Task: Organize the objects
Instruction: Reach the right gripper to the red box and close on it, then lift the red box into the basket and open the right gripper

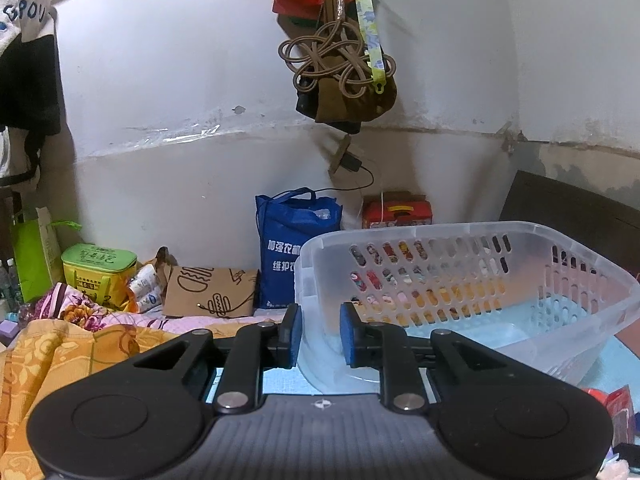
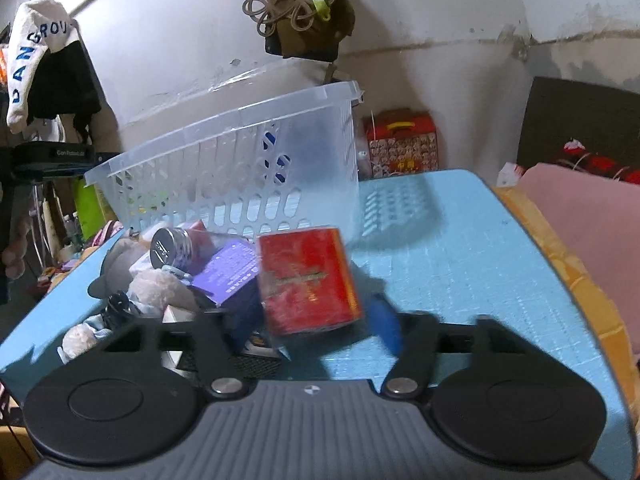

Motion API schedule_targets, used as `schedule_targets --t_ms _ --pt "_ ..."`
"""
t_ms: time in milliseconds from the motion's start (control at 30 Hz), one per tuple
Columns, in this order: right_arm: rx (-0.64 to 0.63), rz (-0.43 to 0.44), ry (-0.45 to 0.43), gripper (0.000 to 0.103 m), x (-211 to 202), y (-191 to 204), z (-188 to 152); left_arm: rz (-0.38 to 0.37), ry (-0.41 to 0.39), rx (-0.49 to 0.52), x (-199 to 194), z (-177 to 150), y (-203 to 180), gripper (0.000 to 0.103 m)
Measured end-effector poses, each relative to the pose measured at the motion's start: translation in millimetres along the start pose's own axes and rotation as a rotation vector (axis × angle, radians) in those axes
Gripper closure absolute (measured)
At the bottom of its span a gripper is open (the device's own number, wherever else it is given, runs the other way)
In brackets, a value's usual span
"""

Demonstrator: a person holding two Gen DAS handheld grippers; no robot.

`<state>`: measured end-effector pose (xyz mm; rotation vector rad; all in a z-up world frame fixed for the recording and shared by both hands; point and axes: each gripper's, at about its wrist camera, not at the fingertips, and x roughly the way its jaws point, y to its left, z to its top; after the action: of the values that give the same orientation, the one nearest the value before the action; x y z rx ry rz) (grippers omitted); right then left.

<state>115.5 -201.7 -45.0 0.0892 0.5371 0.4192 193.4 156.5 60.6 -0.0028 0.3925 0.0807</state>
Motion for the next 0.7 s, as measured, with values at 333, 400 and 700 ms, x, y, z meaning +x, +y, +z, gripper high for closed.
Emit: schedule_targets --t_ms 333,400,700 --pt "-0.082 -0.151 -0.147 0.048 -39.7 23.6 16.4 -0.004 -0.020 -0.010 -3.7 -4.6 0.6 0.078" --pt "-0.104 -0.172 -0.202 0.048 -54.6 32.6 26.7 -0.004 -0.022 -0.009 -4.0 -5.0 0.6 0.078" --pt "-0.183 -0.205 -0.222 0.048 -20.6 84.1 106.9 -0.028 -0.024 -0.041 -2.6 -4.8 7.1 0.078"
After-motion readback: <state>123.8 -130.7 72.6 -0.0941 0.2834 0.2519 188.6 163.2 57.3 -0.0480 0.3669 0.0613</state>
